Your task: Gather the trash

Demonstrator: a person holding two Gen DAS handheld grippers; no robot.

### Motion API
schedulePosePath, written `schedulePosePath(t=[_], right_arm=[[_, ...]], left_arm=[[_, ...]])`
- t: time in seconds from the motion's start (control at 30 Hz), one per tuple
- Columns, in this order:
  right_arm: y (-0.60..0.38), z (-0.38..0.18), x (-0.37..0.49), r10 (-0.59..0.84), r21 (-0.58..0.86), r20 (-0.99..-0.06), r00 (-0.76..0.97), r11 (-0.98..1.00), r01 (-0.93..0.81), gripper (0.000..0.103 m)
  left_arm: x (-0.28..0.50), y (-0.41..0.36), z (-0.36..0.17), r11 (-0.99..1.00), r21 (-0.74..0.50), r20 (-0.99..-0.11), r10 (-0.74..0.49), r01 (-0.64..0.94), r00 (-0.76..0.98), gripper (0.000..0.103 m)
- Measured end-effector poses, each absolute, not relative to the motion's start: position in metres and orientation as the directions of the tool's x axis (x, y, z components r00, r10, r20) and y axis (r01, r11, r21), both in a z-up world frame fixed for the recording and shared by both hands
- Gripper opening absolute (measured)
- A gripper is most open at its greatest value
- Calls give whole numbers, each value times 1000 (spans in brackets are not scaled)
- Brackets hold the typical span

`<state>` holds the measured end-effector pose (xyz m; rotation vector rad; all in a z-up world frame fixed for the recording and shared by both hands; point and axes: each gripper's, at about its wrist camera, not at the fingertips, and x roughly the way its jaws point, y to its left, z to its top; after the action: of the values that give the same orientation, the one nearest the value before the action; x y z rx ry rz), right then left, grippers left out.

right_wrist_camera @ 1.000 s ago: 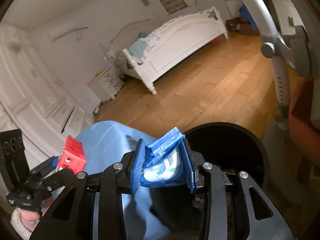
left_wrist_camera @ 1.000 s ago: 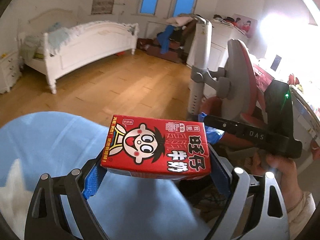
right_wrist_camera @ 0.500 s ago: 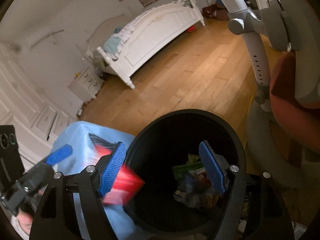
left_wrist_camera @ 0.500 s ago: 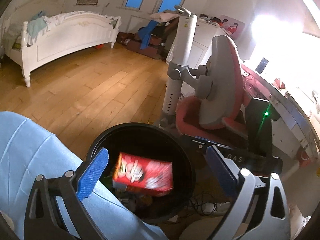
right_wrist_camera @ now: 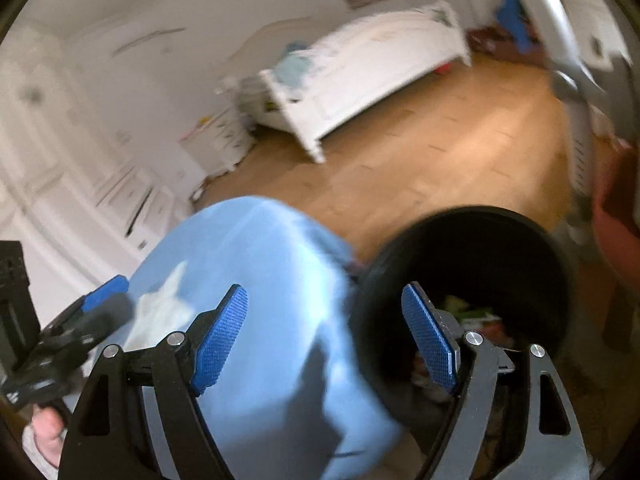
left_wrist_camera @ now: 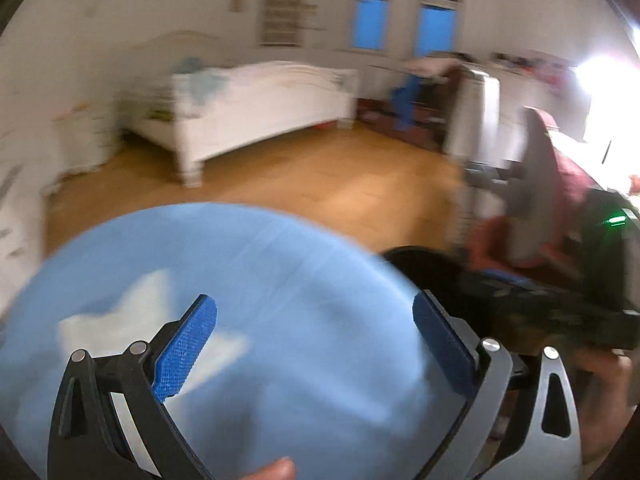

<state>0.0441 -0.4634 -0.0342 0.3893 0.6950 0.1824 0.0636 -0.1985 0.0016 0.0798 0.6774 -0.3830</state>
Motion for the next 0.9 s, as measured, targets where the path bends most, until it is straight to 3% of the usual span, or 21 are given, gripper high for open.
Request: schedulePosePath(t=[0.03,0.1,0.13,0.33,0.67,0.9], right_arm=[[-443,-29,43,291,388,-576,764,920,-58,79],[-410,-21,40,298,359,-550,780,928,-101,93],[-385,-16,36,301,339,-521,799,932,-130,95],[-300,-6,20,254,214,-420,871,961,-177,98],[-256,-7,-5,110,40,-214,971,994,-103,98],[-239,-9,-21,121,-25,-143,982,992,-126,98]], left_arm=[[60,-181,1,944,-42,-624,-281,328,729,98],[50,-145,2,972,-24,-614,-200,236,764,98],[43,-124,3,984,-11,-598,-150,179,787,98],[9,-40,6,998,-5,-516,48,-60,855,98],[-8,6,2,988,-74,-474,81,-132,877,98],[-15,23,-2,981,-118,-469,83,-155,880,98]])
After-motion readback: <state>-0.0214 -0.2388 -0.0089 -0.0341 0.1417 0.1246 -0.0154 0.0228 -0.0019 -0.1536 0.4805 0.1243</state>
